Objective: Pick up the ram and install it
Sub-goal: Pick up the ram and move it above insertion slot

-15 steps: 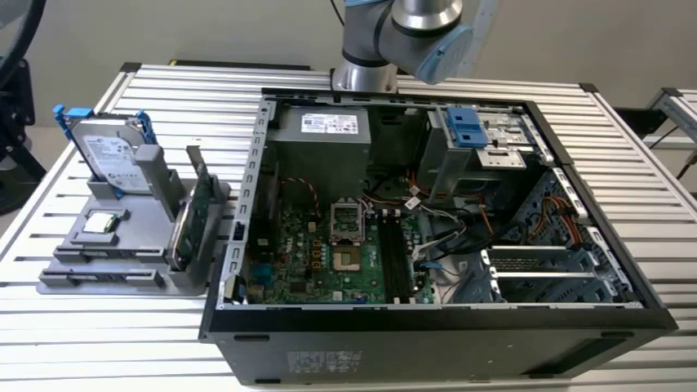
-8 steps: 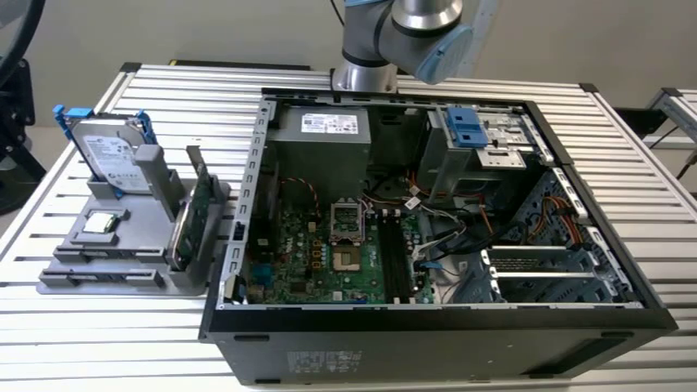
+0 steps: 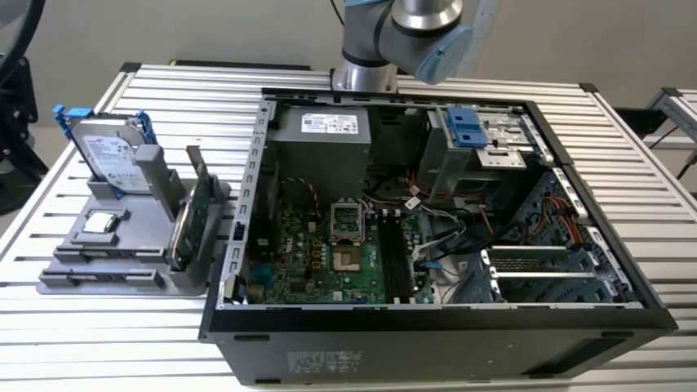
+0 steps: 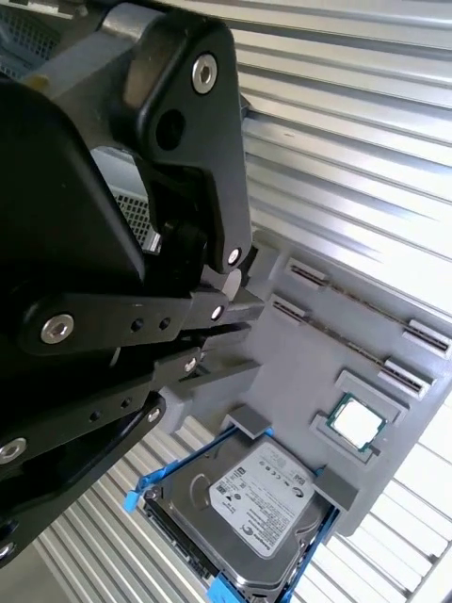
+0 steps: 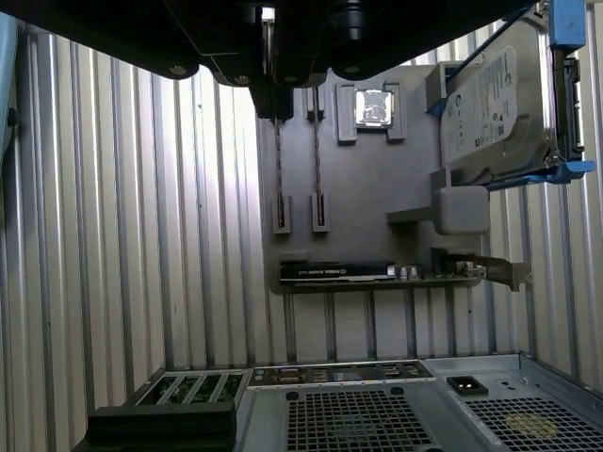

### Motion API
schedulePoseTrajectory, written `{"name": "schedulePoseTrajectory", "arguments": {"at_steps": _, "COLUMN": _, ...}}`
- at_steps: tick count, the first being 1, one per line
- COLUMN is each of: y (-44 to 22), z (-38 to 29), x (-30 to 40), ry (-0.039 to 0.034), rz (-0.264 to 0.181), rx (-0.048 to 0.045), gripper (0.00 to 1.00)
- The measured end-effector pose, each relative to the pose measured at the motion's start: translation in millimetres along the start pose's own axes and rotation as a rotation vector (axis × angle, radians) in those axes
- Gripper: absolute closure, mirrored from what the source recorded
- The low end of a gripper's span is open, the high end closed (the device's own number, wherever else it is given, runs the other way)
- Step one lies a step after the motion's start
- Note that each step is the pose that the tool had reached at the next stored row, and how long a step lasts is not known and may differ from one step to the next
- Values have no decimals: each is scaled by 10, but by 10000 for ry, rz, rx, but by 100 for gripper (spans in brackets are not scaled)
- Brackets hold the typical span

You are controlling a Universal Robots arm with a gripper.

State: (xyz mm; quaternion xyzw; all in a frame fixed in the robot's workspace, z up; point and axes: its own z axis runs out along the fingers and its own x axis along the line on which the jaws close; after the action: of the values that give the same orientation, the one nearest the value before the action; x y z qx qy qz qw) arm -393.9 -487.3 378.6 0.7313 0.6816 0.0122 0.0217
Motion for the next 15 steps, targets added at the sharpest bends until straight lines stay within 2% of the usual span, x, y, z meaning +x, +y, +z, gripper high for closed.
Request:
{"name": "schedulePoseTrajectory", "arguments": {"at_steps": 9, "y": 0, "z": 0, "x": 0, "ry": 2, "rz": 5, "rx": 1, "gripper": 0}}
{"name": "schedulePoseTrajectory", "arguments": {"at_steps": 12, "y": 2, "z": 3, "x": 0, "ry": 54, "rz": 9, "rx": 10, "gripper": 0}}
{"name": "schedulePoseTrajectory", "arguments": {"at_steps": 15, "y": 3, "z": 3, "x": -1, "ry": 60, "rz": 8, "rx": 11, "gripper": 0}}
